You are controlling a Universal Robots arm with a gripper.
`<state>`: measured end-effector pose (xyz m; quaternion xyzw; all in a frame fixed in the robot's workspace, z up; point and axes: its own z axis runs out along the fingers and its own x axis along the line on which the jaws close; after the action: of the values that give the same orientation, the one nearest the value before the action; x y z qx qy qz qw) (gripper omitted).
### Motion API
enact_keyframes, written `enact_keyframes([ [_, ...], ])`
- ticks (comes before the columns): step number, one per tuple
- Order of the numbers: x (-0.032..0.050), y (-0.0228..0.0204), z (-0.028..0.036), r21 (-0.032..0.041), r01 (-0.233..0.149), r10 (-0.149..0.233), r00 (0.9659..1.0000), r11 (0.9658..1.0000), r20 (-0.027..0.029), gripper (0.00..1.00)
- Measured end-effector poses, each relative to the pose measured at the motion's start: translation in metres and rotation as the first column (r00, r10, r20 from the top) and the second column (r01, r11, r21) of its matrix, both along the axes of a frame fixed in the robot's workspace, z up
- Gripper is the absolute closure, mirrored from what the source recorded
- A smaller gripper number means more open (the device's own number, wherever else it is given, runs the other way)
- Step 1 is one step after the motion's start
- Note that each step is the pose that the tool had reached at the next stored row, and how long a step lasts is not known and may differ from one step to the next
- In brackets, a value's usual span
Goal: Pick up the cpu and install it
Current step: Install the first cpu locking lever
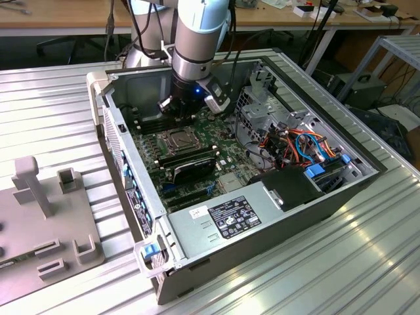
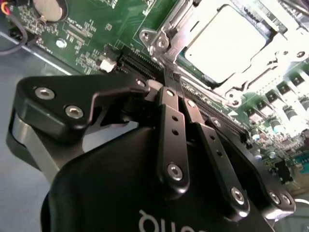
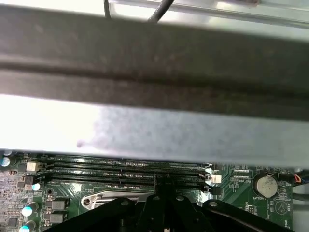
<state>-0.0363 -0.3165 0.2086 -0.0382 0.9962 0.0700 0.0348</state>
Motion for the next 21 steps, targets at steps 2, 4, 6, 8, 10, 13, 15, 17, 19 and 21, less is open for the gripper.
enact_keyframes([
  [2, 0.0000, 0.0000, 0.0048, -0.0003, 0.000, 0.000, 1.0000, 1.0000, -0.0001, 0.89],
  [4, 0.0000, 0.0000, 0.0112, -0.0004, 0.000, 0.000, 1.0000, 1.0000, -0.0001, 0.89],
  [6, 0.0000, 0.0000, 0.0164, -0.0004, 0.000, 0.000, 1.0000, 1.0000, -0.0001, 0.89],
  [8, 0.0000, 0.0000, 0.0219, -0.0007, 0.000, 0.000, 1.0000, 1.0000, -0.0001, 0.89],
  [10, 0.0000, 0.0000, 0.0235, -0.0016, 0.000, 0.000, 1.0000, 1.0000, 0.0001, 0.89],
  [13, 0.0000, 0.0000, 0.0237, -0.0028, 0.000, 0.000, 1.0000, 1.0000, -0.0001, 0.89],
  [15, -0.0001, 0.0000, 0.0237, -0.0177, 0.000, 0.000, 1.0000, 0.9998, -0.0002, 0.89],
  [17, 0.0000, 0.0000, 0.0236, -0.0358, 0.000, 0.000, 1.0000, 0.9994, -0.0001, 0.89],
  [19, 0.0000, 0.0000, 0.0235, -0.0512, 0.000, 0.000, 1.0000, 0.9987, -0.0001, 0.89],
  [21, -0.0011, 0.0000, 0.0231, -0.0565, 0.000, 0.000, 1.0000, 0.9984, -0.0002, 0.89],
])
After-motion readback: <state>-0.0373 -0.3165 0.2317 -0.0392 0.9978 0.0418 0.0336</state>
